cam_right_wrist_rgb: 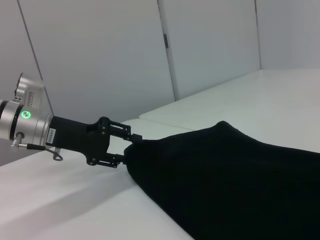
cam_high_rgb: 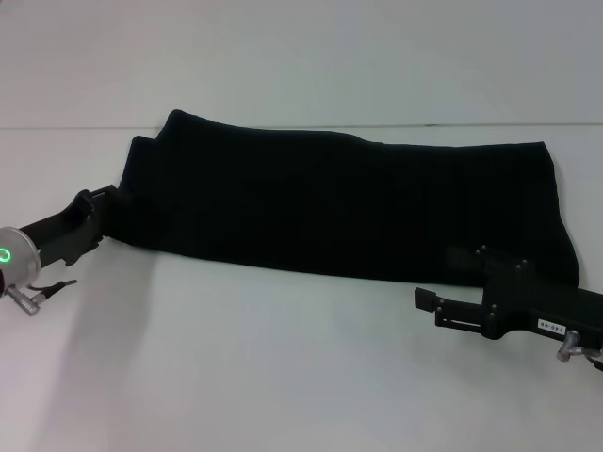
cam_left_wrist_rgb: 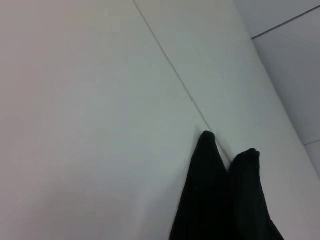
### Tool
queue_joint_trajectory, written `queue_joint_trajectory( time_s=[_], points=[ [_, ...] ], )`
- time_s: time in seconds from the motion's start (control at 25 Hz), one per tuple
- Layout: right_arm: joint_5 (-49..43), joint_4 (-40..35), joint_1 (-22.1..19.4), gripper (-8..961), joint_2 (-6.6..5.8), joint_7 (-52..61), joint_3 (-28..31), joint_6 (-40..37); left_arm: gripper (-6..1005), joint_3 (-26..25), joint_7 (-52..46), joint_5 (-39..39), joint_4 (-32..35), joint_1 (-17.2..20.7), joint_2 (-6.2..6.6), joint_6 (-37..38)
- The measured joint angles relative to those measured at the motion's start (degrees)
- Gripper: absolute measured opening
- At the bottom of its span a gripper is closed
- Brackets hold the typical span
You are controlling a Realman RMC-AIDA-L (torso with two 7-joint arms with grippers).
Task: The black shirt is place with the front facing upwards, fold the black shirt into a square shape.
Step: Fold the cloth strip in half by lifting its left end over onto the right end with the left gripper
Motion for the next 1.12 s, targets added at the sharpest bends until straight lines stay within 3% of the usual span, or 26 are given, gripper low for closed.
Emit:
queue_joint_trajectory(
  time_s=[0.44, 0.88, 1.12],
  points=[
    [0.0, -0.1, 0.1, 947, 0.00, 0.0, 0.1, -0.3, 241, -0.2, 3.3, -0.1, 0.0, -0.1, -0.80, -1.4],
    [0.4, 0.0, 0.1, 947, 0.00, 0.0, 0.1, -0.3, 28, -0.2, 8.4, -5.6, -0.2, 0.6, -1.50, -1.0],
    [0.9, 0.0, 0.1, 947, 0.06, 0.0, 0.1, -0.5, 24, -0.5, 10.9, -9.6, -0.2, 1.5, -1.51, -0.9]
  ],
)
